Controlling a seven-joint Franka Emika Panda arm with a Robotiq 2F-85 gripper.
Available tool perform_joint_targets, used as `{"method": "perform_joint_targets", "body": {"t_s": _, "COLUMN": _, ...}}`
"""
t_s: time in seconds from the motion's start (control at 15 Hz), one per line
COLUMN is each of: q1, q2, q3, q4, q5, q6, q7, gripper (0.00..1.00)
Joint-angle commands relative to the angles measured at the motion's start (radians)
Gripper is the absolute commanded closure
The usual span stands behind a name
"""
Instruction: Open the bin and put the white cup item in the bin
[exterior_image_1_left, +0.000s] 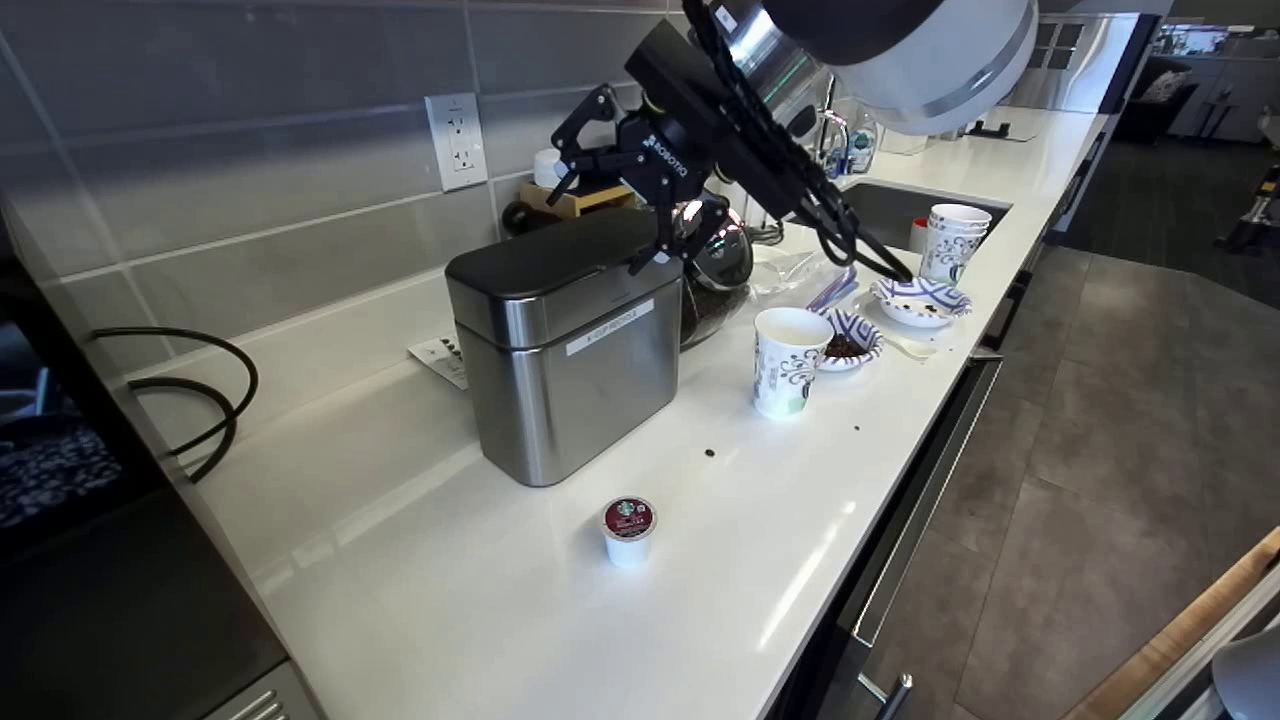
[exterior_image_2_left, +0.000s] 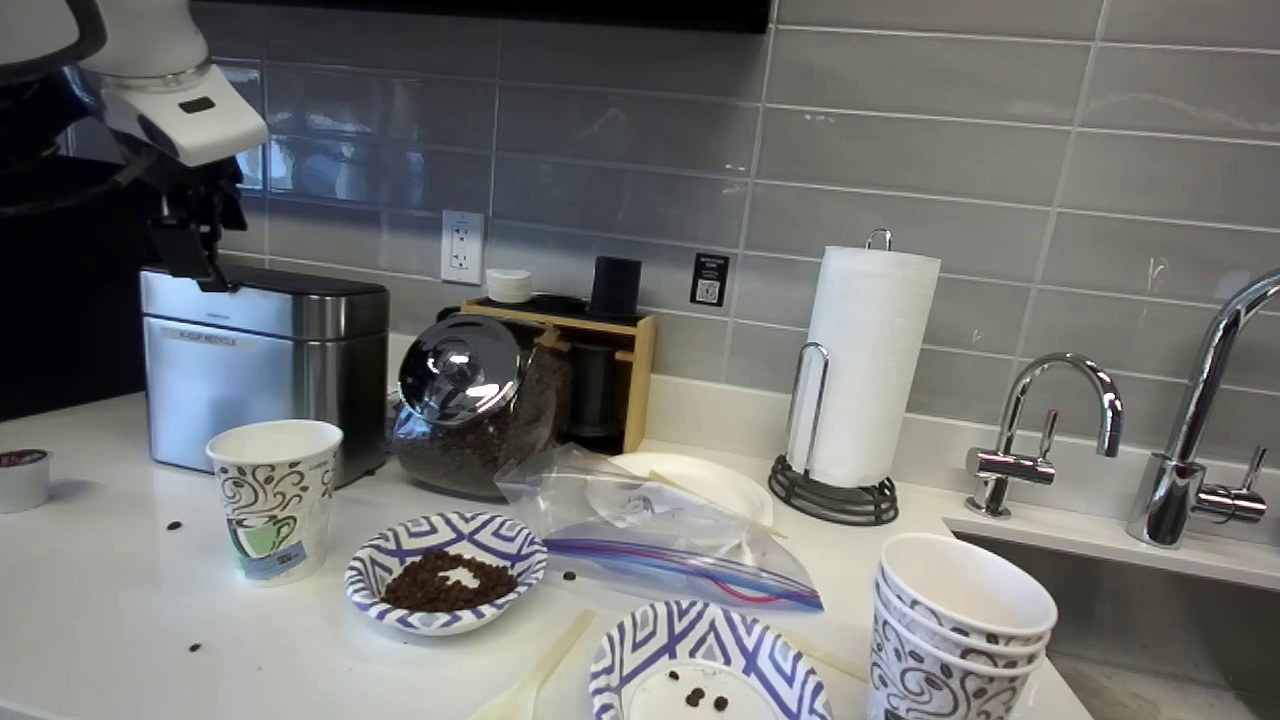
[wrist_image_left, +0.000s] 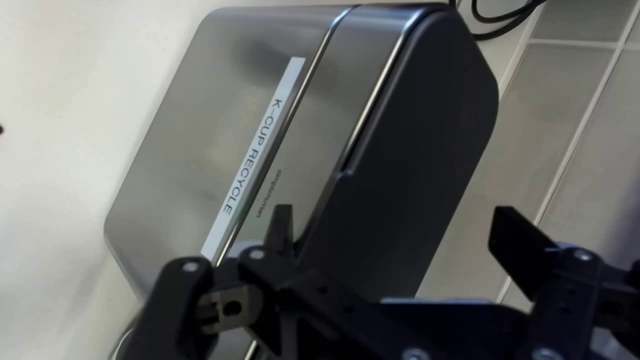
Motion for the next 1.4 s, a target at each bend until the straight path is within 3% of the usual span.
{"method": "perform_joint_targets", "body": {"t_s": 0.0, "q1": 0.012, "q2": 0.022, "q3": -0.008, "q4": 0.021, "q5": 0.019, "q6": 0.033, "q7": -0.019, "gripper": 0.0}}
{"method": "perform_joint_targets", "body": {"t_s": 0.73, "q1": 0.008, "q2": 0.008, "q3": -0.01, "q4": 0.022, "q5": -0.021, "q6": 0.084, "q7": -0.02, "gripper": 0.0}}
{"method": "perform_joint_targets", "body": {"t_s": 1.33, "q1": 0.005, "q2": 0.027, "q3": -0.019, "q4": 0.073, "q5": -0.069, "q6": 0.081, "q7": -0.105, "gripper": 0.0}}
